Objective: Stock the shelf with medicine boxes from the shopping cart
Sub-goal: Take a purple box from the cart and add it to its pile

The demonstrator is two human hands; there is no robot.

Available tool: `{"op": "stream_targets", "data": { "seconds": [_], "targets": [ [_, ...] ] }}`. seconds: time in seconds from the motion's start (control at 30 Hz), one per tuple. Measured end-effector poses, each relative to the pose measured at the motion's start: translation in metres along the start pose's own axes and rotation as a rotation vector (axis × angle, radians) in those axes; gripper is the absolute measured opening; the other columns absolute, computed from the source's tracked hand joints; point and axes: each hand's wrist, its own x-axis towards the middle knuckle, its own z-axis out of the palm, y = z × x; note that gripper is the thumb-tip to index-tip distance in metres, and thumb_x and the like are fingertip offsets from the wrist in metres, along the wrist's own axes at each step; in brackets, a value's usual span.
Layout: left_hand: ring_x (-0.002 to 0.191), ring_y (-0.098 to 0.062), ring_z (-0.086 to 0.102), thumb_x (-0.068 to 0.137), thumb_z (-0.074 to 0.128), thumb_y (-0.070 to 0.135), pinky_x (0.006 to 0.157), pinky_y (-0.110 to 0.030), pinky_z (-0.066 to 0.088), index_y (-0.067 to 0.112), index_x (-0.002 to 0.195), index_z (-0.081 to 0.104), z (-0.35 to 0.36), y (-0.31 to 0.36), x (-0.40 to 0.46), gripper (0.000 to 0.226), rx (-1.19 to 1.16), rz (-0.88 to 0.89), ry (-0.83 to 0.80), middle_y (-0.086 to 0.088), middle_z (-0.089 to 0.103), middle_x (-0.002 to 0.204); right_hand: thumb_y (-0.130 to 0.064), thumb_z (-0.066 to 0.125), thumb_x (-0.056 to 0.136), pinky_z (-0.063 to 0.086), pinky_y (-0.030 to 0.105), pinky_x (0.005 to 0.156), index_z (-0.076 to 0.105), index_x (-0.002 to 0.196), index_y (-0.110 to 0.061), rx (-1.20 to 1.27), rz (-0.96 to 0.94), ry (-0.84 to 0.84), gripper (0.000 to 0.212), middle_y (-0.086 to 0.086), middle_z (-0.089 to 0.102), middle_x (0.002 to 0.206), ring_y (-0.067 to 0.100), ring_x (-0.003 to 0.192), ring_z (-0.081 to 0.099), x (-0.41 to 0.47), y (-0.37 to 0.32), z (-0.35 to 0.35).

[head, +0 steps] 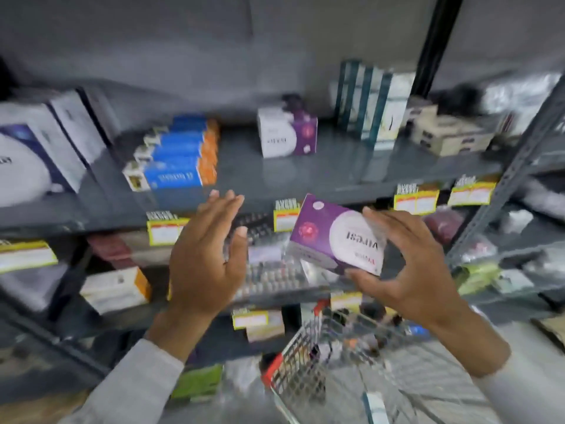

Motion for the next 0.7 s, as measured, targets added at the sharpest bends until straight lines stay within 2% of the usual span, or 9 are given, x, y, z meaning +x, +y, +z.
{"op": "stream_targets", "data": {
  "seconds": [0.17,0.27,0.33,0.43,0.53,0.6,0.67,0.7],
  "targets": [
    [0.138,-0.028,0.054,0.100,0.055,0.022,0.119,-0.037,0.034,0.007,0.137,0.063,-0.012,-0.021,0.046,0.041,0.213,0.031,-0.132,-0.013,0.060,0.146,-0.069,0.070,0.064,0.038,0.025,0.089,0.059,0.138,-0.018,-0.094,0.072,0.130,0.090,-0.008,0.056,0.119,0.008,0.110,0.046,0.084,-0.033,0.010],
    [0.139,-0.031,0.053,0.101,0.058,0.020,0.119,-0.039,0.032,0.005,0.139,0.060,-0.002,-0.027,0.055,0.041,0.307,0.046,-0.264,-0.016,0.058,0.147,-0.070,0.063,0.064,0.041,0.034,0.080,0.065,0.111,-0.027,-0.177,0.145,0.088,0.064,-0.003,0.063,0.099,0.023,0.100,0.053,0.127,-0.046,0.028],
    [0.143,-0.030,0.048,0.104,0.052,0.026,0.121,-0.041,0.030,0.006,0.143,0.056,0.003,-0.032,0.060,0.045,0.331,0.031,-0.319,-0.015,0.054,0.152,-0.069,0.063,0.066,0.041,0.036,0.078,0.061,0.100,-0.030,-0.211,0.194,0.018,0.052,-0.003,0.061,0.092,0.024,0.096,0.053,0.151,-0.045,0.038],
    [0.152,-0.024,0.034,0.108,0.036,0.035,0.127,-0.038,0.021,0.010,0.153,0.043,0.007,-0.041,0.064,0.052,0.326,-0.013,-0.389,-0.011,0.040,0.162,-0.058,0.075,0.070,0.043,0.033,0.074,0.066,0.107,-0.027,-0.141,0.200,-0.072,0.049,-0.001,0.059,0.094,0.024,0.094,0.056,0.177,-0.030,0.042],
    [0.154,-0.021,0.029,0.109,0.029,0.037,0.129,-0.035,0.016,0.012,0.156,0.038,0.011,-0.048,0.064,0.054,0.338,-0.007,-0.410,-0.008,0.036,0.165,-0.042,0.086,0.074,0.038,0.014,0.068,0.067,0.126,-0.018,0.023,0.203,-0.172,0.061,0.003,0.062,0.111,0.016,0.093,0.057,0.196,-0.010,0.040],
    [0.153,-0.022,0.032,0.109,0.031,0.037,0.128,-0.035,0.016,0.012,0.155,0.040,0.013,-0.050,0.064,0.053,0.345,-0.007,-0.394,-0.008,0.038,0.164,-0.036,0.088,0.077,0.038,0.006,0.071,0.060,0.141,-0.020,0.116,0.230,-0.250,0.071,-0.006,0.055,0.122,0.012,0.104,0.056,0.204,0.001,0.041],
    [0.152,-0.023,0.035,0.108,0.032,0.037,0.127,-0.035,0.018,0.012,0.153,0.043,0.016,-0.053,0.062,0.053,0.345,-0.011,-0.385,-0.009,0.042,0.162,-0.030,0.087,0.080,0.040,0.002,0.077,0.059,0.143,-0.021,0.146,0.218,-0.295,0.069,-0.011,0.052,0.128,0.012,0.117,0.055,0.208,0.010,0.043],
    [0.151,-0.022,0.036,0.108,0.031,0.039,0.127,-0.034,0.018,0.013,0.153,0.044,0.017,-0.055,0.062,0.053,0.342,-0.016,-0.382,-0.008,0.042,0.161,-0.028,0.086,0.082,0.038,0.002,0.085,0.060,0.142,-0.021,0.143,0.206,-0.305,0.065,-0.010,0.052,0.133,0.011,0.122,0.053,0.209,0.014,0.045]
  ]
}}
